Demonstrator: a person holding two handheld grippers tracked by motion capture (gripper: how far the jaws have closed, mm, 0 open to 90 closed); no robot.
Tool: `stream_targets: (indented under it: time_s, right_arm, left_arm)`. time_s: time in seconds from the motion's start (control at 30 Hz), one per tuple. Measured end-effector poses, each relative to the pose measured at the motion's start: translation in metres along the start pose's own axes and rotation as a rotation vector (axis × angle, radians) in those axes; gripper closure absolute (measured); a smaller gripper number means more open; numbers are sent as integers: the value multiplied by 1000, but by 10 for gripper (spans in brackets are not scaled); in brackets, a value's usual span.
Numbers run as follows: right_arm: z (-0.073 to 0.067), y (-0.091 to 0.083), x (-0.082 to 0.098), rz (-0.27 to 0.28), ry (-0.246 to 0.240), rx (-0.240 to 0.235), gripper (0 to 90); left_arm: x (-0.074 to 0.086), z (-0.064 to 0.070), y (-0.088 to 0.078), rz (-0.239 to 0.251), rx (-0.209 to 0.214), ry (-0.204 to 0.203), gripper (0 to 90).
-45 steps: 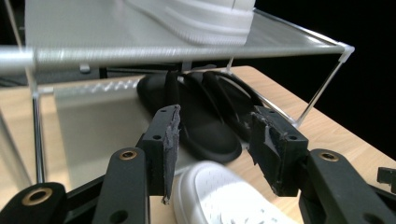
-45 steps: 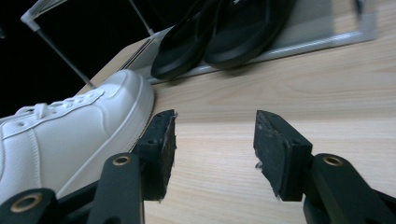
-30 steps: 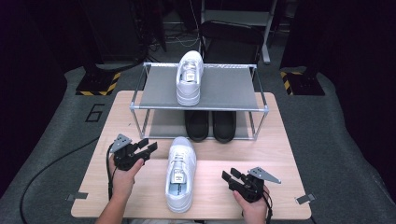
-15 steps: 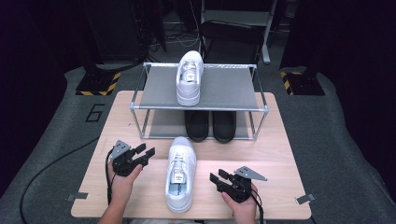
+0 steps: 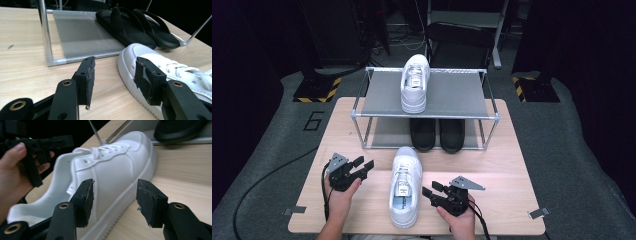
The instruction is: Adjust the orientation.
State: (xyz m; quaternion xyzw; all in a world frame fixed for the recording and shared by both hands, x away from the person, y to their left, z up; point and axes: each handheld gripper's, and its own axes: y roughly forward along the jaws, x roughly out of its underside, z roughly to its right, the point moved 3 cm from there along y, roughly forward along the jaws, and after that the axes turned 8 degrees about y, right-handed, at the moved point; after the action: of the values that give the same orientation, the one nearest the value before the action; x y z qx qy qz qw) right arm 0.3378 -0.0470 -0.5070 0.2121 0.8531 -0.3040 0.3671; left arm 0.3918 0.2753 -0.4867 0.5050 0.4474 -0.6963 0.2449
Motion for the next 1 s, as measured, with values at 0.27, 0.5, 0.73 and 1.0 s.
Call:
stream_targets:
  time_s: [0.27,0.5,0.73,1.0]
  right_arm:
    - [-22,16,3,-35,-25,-70,450]
    - [-24,33,10,-65,-22,-39,421]
    - [-20,32,5,-81,9,-51,486]
    - [-1,21,-15,-71,-6,12,619]
  left_arm:
    - [2,-2,0,-5,-4,-8,503]
    - [4,-1,2,-3,-8,-14,504]
    - [5,-2,2,-8,1,-18,504]
    - [6,-4,1,-7,-4,-26,504]
